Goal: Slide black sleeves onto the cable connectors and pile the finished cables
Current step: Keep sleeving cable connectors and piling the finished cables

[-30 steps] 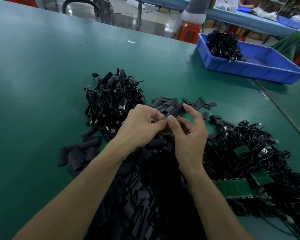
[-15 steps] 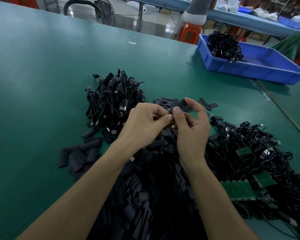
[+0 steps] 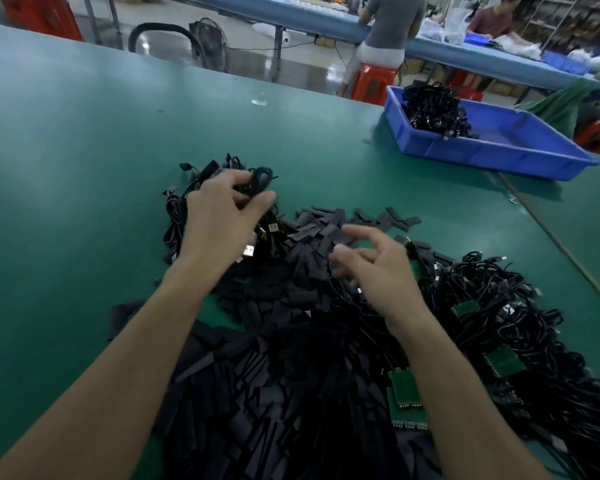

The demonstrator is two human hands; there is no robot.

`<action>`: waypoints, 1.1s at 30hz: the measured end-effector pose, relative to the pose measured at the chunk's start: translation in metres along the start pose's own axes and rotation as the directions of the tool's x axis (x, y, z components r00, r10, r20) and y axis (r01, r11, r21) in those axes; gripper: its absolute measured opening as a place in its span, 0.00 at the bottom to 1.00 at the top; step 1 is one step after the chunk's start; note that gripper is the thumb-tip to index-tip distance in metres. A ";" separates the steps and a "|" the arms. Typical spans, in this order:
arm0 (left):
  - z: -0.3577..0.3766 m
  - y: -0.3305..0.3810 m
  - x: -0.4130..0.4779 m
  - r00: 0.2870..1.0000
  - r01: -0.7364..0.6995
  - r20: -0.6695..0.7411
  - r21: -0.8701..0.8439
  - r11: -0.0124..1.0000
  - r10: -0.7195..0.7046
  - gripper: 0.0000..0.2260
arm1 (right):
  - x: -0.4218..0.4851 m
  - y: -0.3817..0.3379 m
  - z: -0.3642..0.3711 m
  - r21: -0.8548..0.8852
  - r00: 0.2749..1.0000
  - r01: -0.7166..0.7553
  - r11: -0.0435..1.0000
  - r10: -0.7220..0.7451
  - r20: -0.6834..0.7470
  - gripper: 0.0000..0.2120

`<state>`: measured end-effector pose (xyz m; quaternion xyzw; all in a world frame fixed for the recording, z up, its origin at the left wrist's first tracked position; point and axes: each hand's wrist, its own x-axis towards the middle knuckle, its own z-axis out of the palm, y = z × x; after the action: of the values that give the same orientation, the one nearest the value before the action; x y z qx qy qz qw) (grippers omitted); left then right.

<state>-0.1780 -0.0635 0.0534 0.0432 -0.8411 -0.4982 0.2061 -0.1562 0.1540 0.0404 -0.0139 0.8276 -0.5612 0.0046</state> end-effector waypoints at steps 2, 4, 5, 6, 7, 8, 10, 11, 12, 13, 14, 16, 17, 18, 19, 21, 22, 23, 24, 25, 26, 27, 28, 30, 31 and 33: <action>-0.002 -0.003 0.015 0.994 0.025 -0.102 -0.011 1.000 -0.026 0.19 | -0.005 0.007 -0.003 -0.193 0.989 -0.039 0.980 0.065 0.130 0.12; -0.001 -0.005 0.029 0.991 0.052 -0.127 0.025 0.998 -0.048 0.23 | -0.009 0.010 -0.004 -0.301 0.990 -0.016 0.953 0.057 0.128 0.11; 0.001 -0.007 0.034 0.992 0.074 -0.105 0.058 0.996 -0.068 0.26 | -0.010 0.010 -0.005 -0.330 0.997 0.010 0.944 0.016 0.077 0.09; 0.002 -0.009 0.037 0.993 0.097 -0.069 0.102 0.990 -0.091 0.29 | -0.010 0.009 -0.008 -0.365 0.999 0.036 0.930 -0.033 0.013 0.09; 0.003 -0.012 0.039 0.993 0.113 -0.033 0.146 0.983 -0.109 0.31 | -0.011 0.008 -0.012 -0.418 0.996 0.050 0.907 -0.074 -0.043 0.10; 0.005 -0.014 0.038 0.993 0.118 -0.003 0.181 0.976 -0.119 0.31 | -0.011 0.005 -0.017 -0.486 0.992 0.045 0.873 -0.097 -0.081 0.11; 0.007 -0.016 0.033 0.992 0.115 0.029 0.211 0.971 -0.124 0.30 | -0.011 0.003 -0.031 -0.647 0.989 -0.014 0.763 -0.084 -0.120 0.15; 0.008 -0.015 0.028 0.993 0.111 0.023 0.204 0.973 -0.118 0.30 | -0.011 0.003 -0.040 -0.731 0.989 -0.071 0.678 -0.050 -0.142 0.17; 0.010 -0.014 0.023 0.995 0.096 0.003 0.194 0.976 -0.098 0.29 | -0.012 0.004 -0.049 -0.802 0.985 -0.142 0.580 0.002 -0.173 0.18; 0.012 -0.013 0.017 0.998 0.064 -0.029 0.193 0.979 -0.060 0.27 | -0.013 0.005 -0.057 -0.845 0.976 -0.211 0.491 0.062 -0.208 0.19; 0.015 -0.011 0.011 0.998 0.023 -0.064 0.203 0.979 -0.011 0.23 | -0.014 0.006 -0.065 -0.864 0.963 -0.269 0.427 0.125 -0.238 0.19; 0.023 -0.007 0.001 0.991 -0.049 -0.108 0.209 0.977 0.073 0.15 | -0.016 0.007 -0.074 -0.868 0.941 -0.322 0.378 0.230 -0.249 0.18; 0.027 -0.005 -0.003 0.990 -0.075 -0.105 0.199 0.977 0.097 0.11 | -0.016 0.007 -0.076 -0.872 0.938 -0.315 0.374 0.262 -0.226 0.17; 0.031 -0.003 -0.007 0.989 -0.098 -0.091 0.187 0.978 0.116 0.08 | -0.017 0.006 -0.077 -0.880 0.941 -0.294 0.374 0.277 -0.196 0.17; 0.035 0.000 -0.012 0.988 -0.120 -0.071 0.176 0.977 0.134 0.05 | -0.018 0.006 -0.077 -0.884 0.945 -0.271 0.381 0.280 -0.169 0.17; 0.042 0.008 -0.022 0.986 -0.165 -0.008 0.141 0.976 0.168 0.02 | -0.019 0.005 -0.077 -0.868 0.957 -0.237 0.435 0.258 -0.132 0.17; 0.045 0.013 -0.028 0.981 -0.195 0.041 0.108 0.975 0.191 0.02 | -0.020 0.005 -0.076 -0.853 0.962 -0.227 0.470 0.244 -0.122 0.17; 0.048 0.018 -0.036 0.968 -0.234 0.111 0.067 0.970 0.226 0.02 | -0.020 0.005 -0.076 -0.842 0.966 -0.220 0.493 0.233 -0.116 0.16; 0.052 0.024 -0.044 0.941 -0.277 0.207 0.024 0.961 0.266 0.02 | -0.020 0.007 -0.075 -0.837 0.969 -0.213 0.505 0.218 -0.115 0.15; 0.056 0.030 -0.053 0.893 -0.323 0.326 -0.012 0.946 0.309 0.01 | -0.019 0.009 -0.073 -0.832 0.973 -0.210 0.513 0.197 -0.124 0.15; 0.061 0.035 -0.061 0.825 -0.370 0.448 -0.034 0.929 0.345 0.03 | -0.018 0.011 -0.071 -0.825 0.977 -0.205 0.527 0.164 -0.138 0.14; 0.066 0.039 -0.068 0.749 -0.414 0.553 -0.037 0.910 0.364 0.05 | -0.017 0.012 -0.068 -0.813 0.982 -0.190 0.550 0.116 -0.151 0.13; 0.072 0.042 -0.075 0.682 -0.449 0.636 -0.027 0.893 0.362 0.08 | -0.015 0.013 -0.065 -0.796 0.987 -0.155 0.585 0.052 -0.154 0.13; 0.082 0.046 -0.083 0.599 -0.489 0.734 0.018 0.872 0.321 0.15 | -0.008 0.015 -0.059 -0.726 0.984 -0.044 0.687 -0.096 -0.150 0.11; 0.086 0.046 -0.085 0.581 -0.504 0.757 0.046 0.863 0.299 0.18 | -0.004 0.013 -0.055 -0.676 0.972 0.010 0.737 -0.165 -0.166 0.11; 0.090 0.044 -0.091 0.559 -0.532 0.786 0.095 0.841 0.265 0.26 | 0.005 0.007 -0.050 -0.560 0.928 0.066 0.826 -0.257 -0.271 0.08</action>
<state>-0.1246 0.0580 0.0256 -0.3260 -0.9054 -0.2655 -0.0583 -0.1626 0.2026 0.0527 0.0097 0.9360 -0.2971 -0.1883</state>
